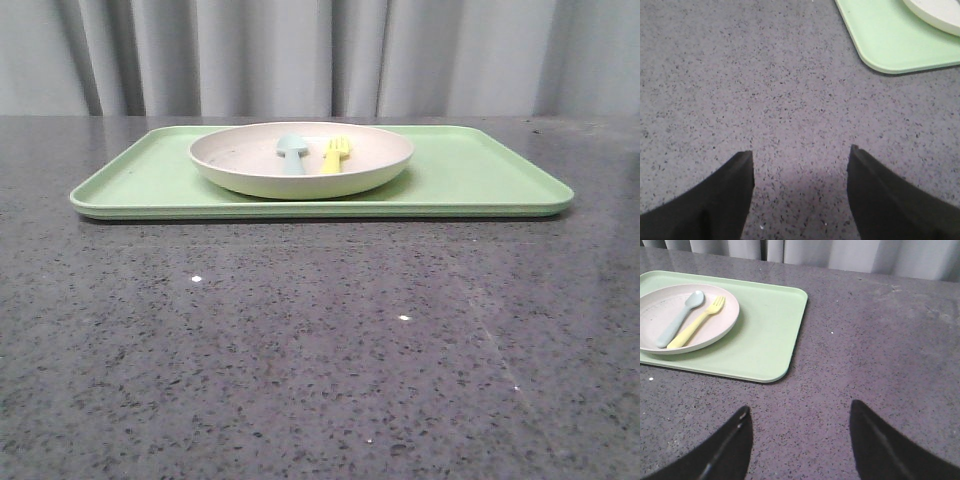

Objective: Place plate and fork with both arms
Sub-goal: 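Move the right gripper above the yellow fork on the plate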

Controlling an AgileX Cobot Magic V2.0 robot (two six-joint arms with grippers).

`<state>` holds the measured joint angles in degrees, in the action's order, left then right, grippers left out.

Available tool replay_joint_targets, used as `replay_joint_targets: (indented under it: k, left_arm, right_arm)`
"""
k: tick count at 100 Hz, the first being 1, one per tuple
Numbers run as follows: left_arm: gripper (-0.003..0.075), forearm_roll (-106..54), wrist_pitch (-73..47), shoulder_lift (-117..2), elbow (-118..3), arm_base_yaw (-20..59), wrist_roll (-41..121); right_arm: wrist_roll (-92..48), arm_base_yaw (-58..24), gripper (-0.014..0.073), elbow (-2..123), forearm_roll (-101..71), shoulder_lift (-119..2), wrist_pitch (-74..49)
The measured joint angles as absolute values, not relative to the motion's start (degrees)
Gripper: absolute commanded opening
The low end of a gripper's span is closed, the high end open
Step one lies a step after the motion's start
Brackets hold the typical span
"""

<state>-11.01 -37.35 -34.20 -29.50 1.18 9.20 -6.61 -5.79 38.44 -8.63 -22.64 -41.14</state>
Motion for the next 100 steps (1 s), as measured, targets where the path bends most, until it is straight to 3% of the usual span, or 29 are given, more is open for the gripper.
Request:
replay_joint_targets:
  k: [38,66,100]
  left_arm:
    - [0.041,-11.8,-38.4,-33.1,-29.0,1.2,9.2]
    - [0.041,-12.0,-38.4,-33.1,-29.0,1.2,9.2]
    - [0.041,-12.0,-38.4,-33.1,-29.0,1.2,9.2]
  right_arm:
    - [-6.6,-5.8,0.0438,40.9,-11.1,-27.7,-41.8]
    - [-6.6,-7.5,0.0438,51.9,-13.6,-44.0,-43.4]
    - [-4.9,-16.9,0.0438,67.0,-13.7,-66.2,-43.4]
